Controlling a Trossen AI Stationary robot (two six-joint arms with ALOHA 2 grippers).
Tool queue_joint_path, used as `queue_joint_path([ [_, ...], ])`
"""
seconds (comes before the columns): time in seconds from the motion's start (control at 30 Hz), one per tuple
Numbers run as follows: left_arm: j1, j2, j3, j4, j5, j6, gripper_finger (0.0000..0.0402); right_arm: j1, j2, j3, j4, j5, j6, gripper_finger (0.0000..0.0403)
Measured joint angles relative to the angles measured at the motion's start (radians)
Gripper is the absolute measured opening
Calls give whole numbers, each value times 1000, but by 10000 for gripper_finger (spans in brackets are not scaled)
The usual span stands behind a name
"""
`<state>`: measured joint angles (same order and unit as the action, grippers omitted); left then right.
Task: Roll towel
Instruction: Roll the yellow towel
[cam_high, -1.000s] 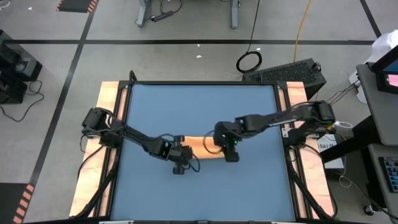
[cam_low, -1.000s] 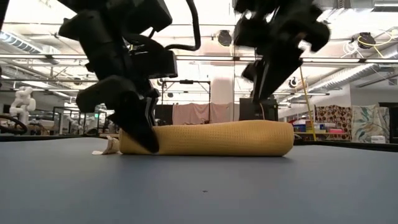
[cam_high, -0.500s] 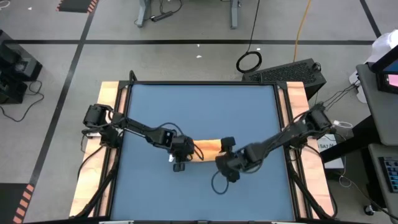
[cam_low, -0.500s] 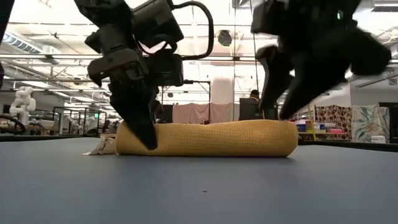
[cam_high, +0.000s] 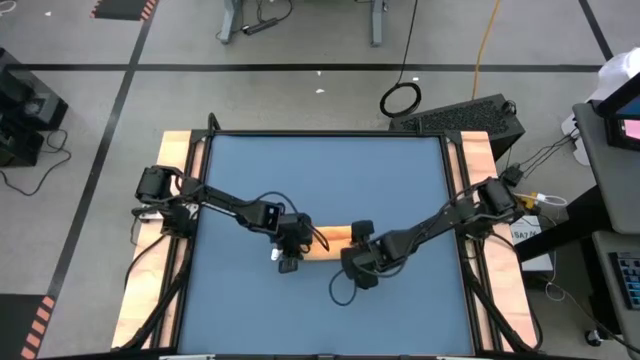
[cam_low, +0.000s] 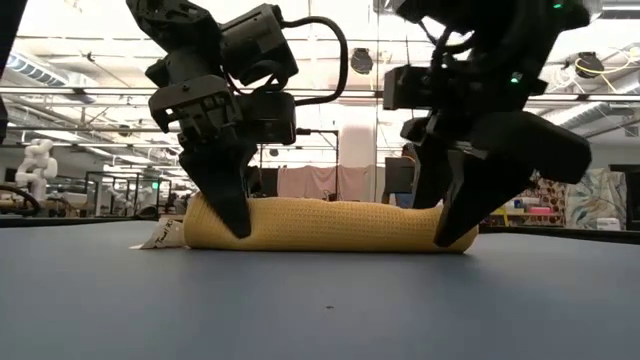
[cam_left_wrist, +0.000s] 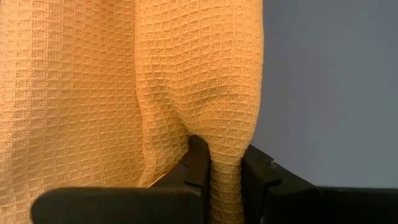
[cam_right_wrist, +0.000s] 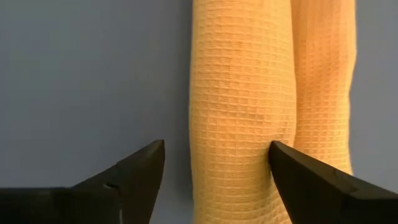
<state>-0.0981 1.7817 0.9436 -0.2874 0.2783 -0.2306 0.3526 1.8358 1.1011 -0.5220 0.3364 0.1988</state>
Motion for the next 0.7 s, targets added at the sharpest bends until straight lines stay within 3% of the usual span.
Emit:
queue_joint_path([
  [0.2,-3,0,0,-1,-10,0,57,-72,0,0,1,-124,1,232],
  [0.37,-15,-1,0,4,-67,-44,85,-125,1,0,1,-235,-20,188],
  [0.53,-42,-9,-1,2,-144,-45,152,-163,29,5,15,-330,-39,159],
  [0.7,-70,-74,0,-85,-301,-44,227,-205,43,5,45,-469,-54,129],
])
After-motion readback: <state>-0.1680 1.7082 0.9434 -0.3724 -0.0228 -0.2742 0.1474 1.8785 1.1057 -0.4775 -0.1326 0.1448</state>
